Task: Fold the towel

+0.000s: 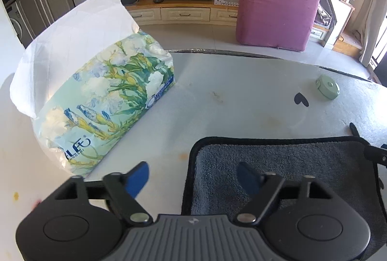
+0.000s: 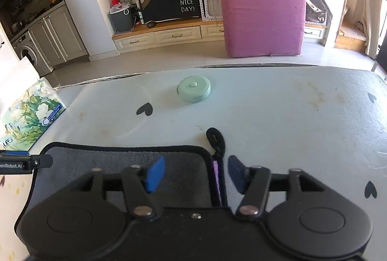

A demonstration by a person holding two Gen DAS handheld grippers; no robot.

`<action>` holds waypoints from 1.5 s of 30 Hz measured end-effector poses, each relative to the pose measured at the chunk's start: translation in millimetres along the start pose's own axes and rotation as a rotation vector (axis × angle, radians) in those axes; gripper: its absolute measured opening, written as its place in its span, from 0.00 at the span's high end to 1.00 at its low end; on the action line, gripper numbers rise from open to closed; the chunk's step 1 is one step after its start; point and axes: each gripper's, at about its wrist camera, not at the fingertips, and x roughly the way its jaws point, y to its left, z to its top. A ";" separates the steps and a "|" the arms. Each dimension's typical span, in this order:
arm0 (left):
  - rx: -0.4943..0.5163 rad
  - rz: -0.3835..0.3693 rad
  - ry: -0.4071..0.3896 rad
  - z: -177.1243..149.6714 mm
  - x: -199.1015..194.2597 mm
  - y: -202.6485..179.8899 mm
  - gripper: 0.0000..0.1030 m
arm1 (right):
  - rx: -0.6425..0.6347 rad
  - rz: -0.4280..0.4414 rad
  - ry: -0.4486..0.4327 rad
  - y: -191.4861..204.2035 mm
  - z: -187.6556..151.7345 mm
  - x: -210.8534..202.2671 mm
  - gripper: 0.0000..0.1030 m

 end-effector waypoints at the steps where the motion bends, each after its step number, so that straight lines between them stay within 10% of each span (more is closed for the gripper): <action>1: -0.007 -0.008 0.007 0.0 -0.3 0.9 0.15 | 0.008 0.004 0.002 -1.5 0.0 -1.1 0.31; 5: -0.026 -0.024 0.029 -2.1 -3.3 2.8 0.08 | 0.013 0.019 0.011 -5.9 -0.5 -4.5 0.01; 45: -0.040 -0.046 -0.065 -38.9 -163.9 1.0 0.05 | -0.032 0.009 -0.048 27.7 -24.3 -146.8 0.00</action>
